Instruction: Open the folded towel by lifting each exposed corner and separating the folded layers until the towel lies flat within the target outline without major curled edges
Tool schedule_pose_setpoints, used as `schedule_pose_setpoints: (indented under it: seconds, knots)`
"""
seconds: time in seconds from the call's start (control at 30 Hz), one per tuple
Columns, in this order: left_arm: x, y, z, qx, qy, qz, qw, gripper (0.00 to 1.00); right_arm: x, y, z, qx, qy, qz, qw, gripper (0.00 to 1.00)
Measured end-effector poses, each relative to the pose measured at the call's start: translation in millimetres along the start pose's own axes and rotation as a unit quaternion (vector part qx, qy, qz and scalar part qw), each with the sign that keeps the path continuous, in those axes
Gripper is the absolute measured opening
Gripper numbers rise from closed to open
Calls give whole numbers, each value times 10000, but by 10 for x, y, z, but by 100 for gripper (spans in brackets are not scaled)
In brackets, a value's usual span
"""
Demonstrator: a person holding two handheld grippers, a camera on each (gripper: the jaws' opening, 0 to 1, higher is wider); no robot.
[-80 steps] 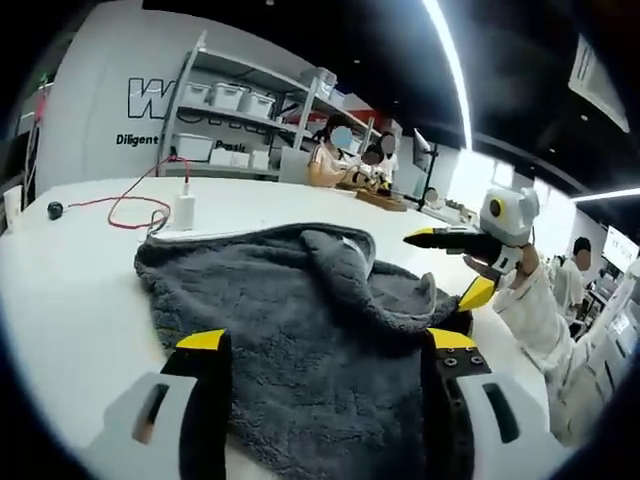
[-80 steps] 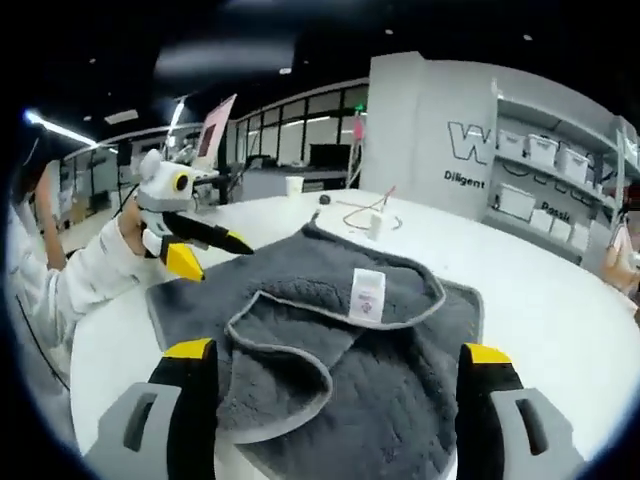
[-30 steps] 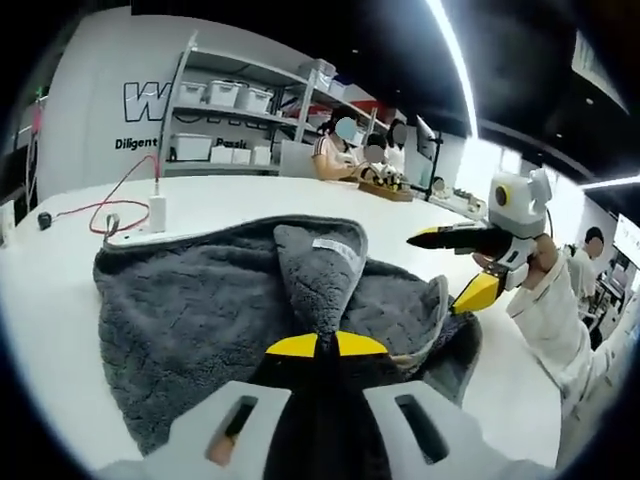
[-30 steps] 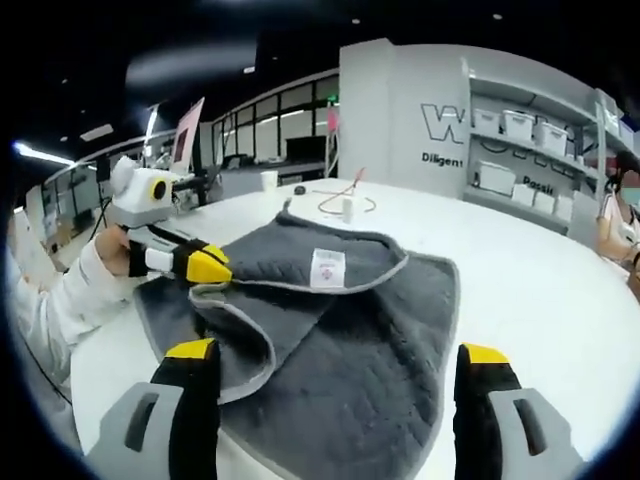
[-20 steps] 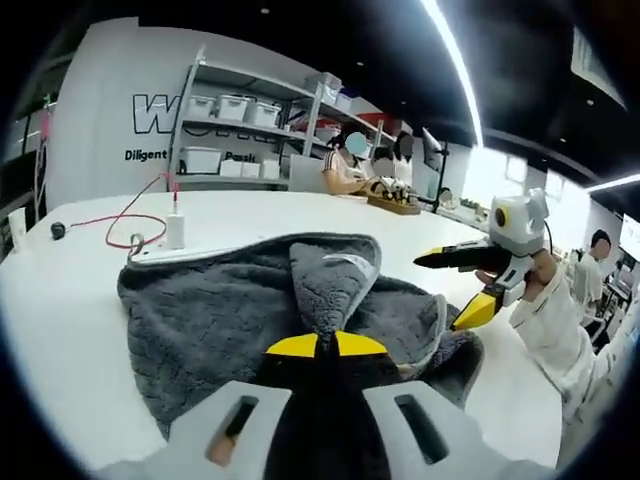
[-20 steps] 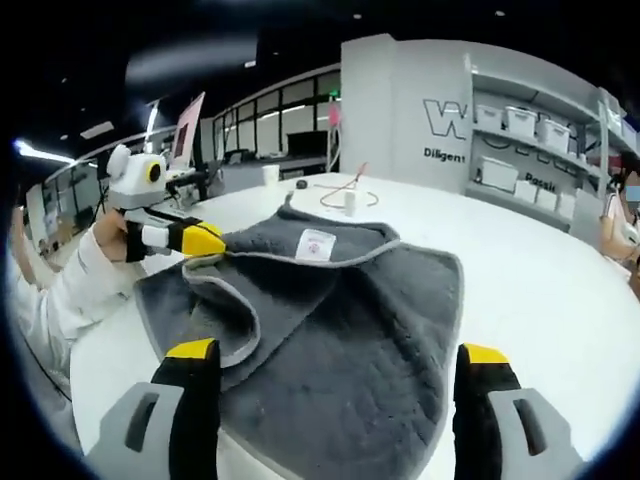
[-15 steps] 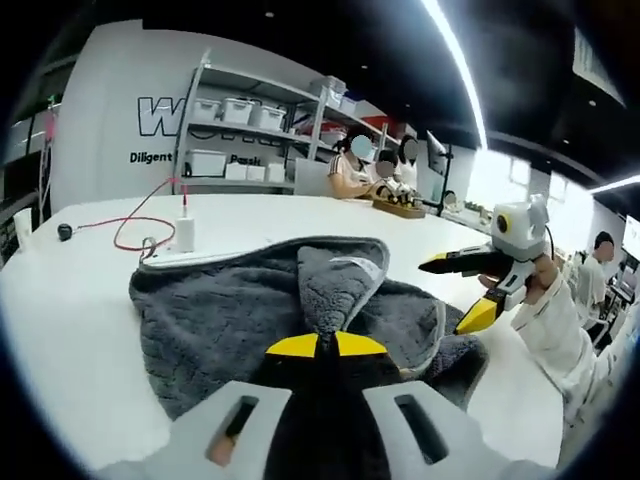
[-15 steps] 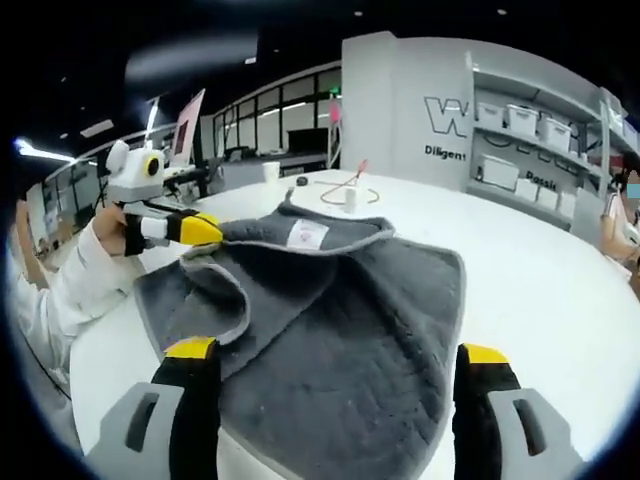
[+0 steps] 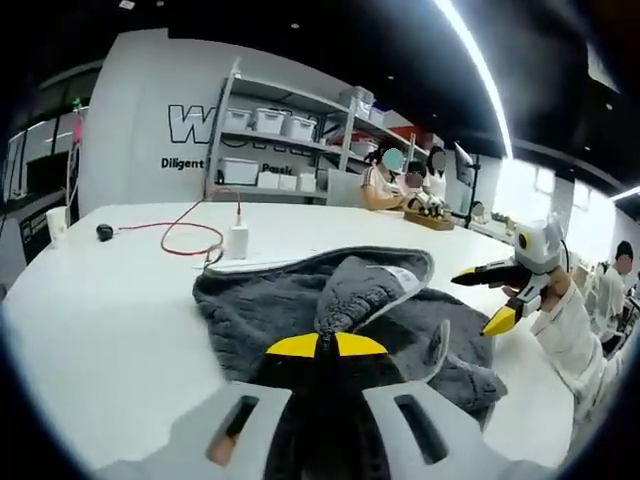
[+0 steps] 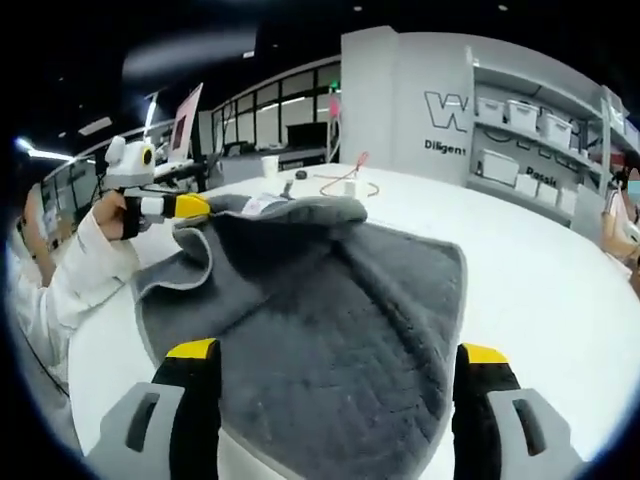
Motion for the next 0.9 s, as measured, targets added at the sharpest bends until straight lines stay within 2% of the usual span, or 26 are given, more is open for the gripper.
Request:
schedule_pose_setpoints:
  seconds: [0.37, 0.47, 0.9]
  knots:
    - [17, 95, -59, -136, -18, -45, 9999, 2, 3, 7, 15, -6, 44, -25, 10000, 95]
    - [11, 199, -137, -320, -45, -52, 9995, 2, 12, 10, 28, -9, 88, -31, 10000, 95]
    - [79, 416, -282, -614, 8, -111, 9981, 2, 35, 16, 51, 7, 187, -55, 9998, 95]
Point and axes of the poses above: the point that each gripper's makers call its tool centre point, and the gripper's own axes: z roughly forward along the fingers, y roughly to its left, x roughly out of its underside, the point moved 10 cm from there along -z, roughly backward along the fingers, and after that the axes turned 5 degrees about z, right-handed, at the moved point
